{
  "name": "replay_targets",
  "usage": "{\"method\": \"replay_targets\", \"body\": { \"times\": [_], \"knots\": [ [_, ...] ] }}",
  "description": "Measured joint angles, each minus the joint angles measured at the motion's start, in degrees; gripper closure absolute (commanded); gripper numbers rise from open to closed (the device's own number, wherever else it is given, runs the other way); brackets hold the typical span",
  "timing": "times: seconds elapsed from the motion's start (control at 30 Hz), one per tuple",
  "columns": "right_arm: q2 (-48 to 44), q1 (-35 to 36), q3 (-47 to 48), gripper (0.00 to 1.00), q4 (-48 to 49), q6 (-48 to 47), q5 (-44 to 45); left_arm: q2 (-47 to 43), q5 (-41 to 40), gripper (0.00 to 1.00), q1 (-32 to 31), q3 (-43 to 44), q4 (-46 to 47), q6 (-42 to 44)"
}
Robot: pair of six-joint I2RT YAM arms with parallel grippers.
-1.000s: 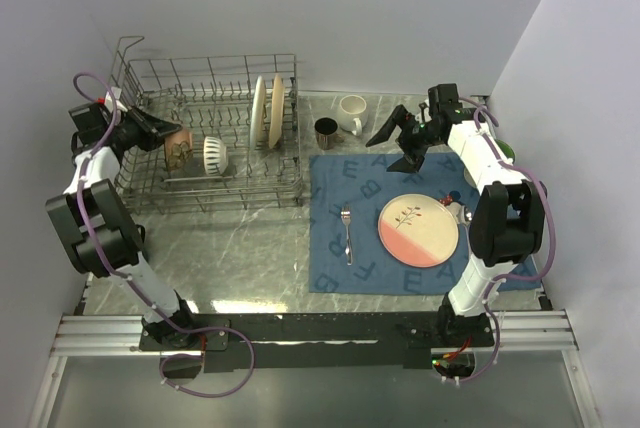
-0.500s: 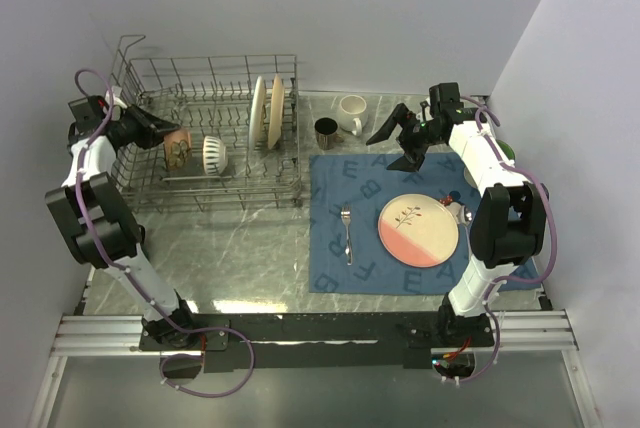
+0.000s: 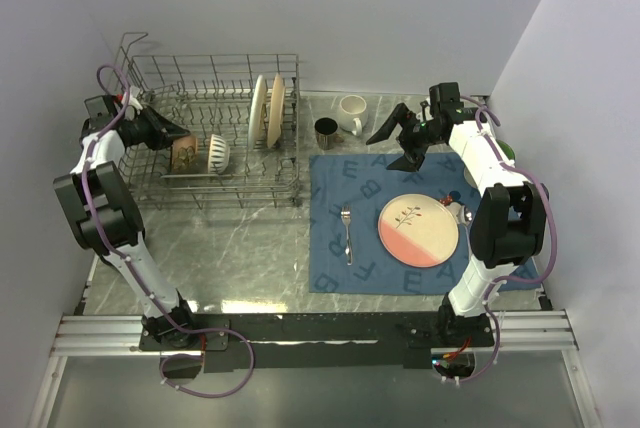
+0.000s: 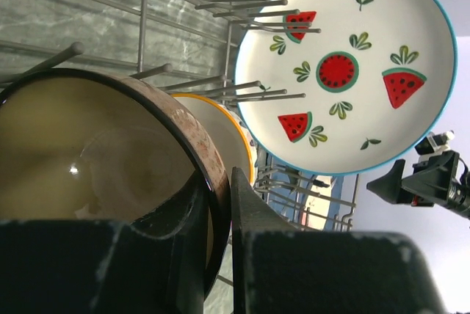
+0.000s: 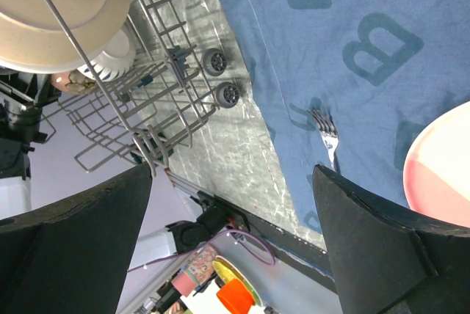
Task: Load the mixed dishes into the dish rack
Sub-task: Insert the bowl into the dish rack
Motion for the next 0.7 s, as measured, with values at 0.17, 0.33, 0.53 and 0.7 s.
{"method": "replay_targets", "body": {
  "times": [0.17,0.33,0.53,0.7],
  "knots": [
    [0.0,0.0,0.0,0.02,0.0,0.0,0.0,0.0,1.0,0.99,0.0,-0.2,0.5,0.4],
    [0.0,0.0,0.0,0.02,0.0,0.0,0.2,1.2,2.0,0.99,0.1,1.5,-1.3,0.7],
    [0.0,0.0,0.0,0.02,0.0,0.0,0.4,3.3,1.9,0.96,0.2,4.5,-5.0,1.2],
    [0.0,0.0,0.0,0.02,0.0,0.0,0.3,4.4,0.7,0.71,0.2,5.6,-7.2,2.0]
  ]
}}
